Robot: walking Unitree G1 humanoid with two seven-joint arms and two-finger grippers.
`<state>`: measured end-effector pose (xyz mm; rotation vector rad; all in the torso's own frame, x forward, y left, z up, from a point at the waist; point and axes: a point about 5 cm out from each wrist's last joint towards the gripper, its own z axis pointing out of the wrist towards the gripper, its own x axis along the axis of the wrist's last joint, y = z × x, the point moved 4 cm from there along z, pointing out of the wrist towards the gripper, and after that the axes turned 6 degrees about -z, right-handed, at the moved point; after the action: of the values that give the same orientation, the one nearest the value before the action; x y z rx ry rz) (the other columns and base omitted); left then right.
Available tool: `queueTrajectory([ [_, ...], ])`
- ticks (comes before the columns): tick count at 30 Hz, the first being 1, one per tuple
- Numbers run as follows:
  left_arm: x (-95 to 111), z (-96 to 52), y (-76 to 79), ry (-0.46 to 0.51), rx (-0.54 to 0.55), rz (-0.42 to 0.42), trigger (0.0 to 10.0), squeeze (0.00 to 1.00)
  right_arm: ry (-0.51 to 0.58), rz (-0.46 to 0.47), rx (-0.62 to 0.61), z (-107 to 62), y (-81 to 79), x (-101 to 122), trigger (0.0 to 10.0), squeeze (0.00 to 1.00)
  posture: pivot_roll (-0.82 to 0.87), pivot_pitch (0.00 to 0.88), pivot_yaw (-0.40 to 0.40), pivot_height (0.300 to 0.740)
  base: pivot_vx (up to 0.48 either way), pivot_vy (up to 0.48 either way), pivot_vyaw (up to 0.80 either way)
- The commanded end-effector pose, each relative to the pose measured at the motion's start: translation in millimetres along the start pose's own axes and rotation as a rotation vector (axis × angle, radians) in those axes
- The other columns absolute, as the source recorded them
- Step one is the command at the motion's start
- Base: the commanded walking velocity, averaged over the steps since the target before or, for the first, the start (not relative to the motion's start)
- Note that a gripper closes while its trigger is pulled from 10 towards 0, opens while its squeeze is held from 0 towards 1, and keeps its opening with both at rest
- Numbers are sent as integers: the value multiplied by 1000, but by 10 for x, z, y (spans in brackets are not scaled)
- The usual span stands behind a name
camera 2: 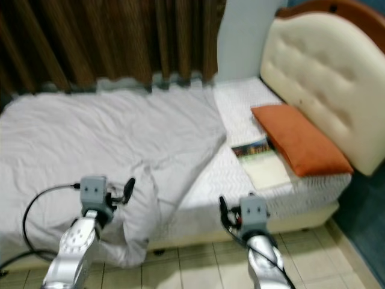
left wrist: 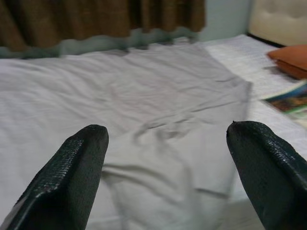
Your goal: Clean up the room
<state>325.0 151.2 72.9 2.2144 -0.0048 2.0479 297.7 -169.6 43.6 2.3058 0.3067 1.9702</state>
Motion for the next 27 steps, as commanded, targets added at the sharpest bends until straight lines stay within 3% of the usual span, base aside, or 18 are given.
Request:
queueTrajectory([
  [1, 9, 0, 25, -1, -3, 7, 10000, 0, 22, 3, -6, 3, 37, 60, 10000, 0, -72, 52, 44, 740, 0, 0, 0],
  [6, 24, -40, 41, 5, 1, 13, 10000, 0, 18, 3, 1, -47, 29, 54, 10000, 0, -73, 83, 39, 740, 0, 0, 0],
  [13, -55, -222, 40, -21, 7, 26, 10000, 0, -14, 2, 20, -201, -14, -34, 10000, 0, -64, 148, 38, 740, 0, 0, 0],
  [27, -55, -294, 32, -40, 9, 44, 10000, 0, -29, -1, 12, -264, 30, -30, 10000, 0, -77, 182, 44, 740, 0, 0, 0],
])
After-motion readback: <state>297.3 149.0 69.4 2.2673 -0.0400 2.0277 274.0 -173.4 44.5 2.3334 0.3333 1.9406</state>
